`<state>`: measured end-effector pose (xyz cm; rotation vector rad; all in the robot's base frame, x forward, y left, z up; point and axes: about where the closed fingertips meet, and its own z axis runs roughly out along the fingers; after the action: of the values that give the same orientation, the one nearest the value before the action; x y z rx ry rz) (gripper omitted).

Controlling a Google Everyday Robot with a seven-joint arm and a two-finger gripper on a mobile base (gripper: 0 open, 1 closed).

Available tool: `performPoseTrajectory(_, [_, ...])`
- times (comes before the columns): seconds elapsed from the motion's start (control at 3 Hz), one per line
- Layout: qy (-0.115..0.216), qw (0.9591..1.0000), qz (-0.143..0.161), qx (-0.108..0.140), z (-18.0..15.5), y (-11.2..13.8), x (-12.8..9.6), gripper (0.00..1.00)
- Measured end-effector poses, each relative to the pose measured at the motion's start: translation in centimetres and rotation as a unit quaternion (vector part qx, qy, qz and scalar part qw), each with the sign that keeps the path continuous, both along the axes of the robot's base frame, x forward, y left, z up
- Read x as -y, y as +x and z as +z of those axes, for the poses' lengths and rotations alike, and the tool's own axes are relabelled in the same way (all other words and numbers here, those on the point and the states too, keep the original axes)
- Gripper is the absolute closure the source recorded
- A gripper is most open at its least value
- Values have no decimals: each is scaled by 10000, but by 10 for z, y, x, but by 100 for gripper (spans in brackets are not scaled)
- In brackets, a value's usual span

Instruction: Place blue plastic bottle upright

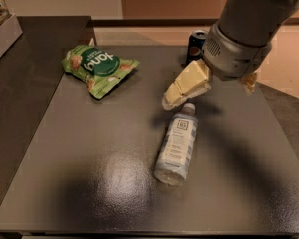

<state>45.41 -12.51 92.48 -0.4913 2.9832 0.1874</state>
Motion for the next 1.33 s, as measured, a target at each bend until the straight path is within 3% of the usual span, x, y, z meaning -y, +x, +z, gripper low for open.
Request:
performPoseTrajectory(0.33, [-84,9964,-833,-136,-2,-1,-1,0])
performPoseTrajectory(0.67, [-5,9908,-1350,-130,-1,2,-3,0])
performPoseTrajectory(1.0, [-256,9918,-1226,-249,-6,7,-8,0])
performPoseTrajectory(1.33, [-708,9895,-1199,-381,-21,3,-22,0])
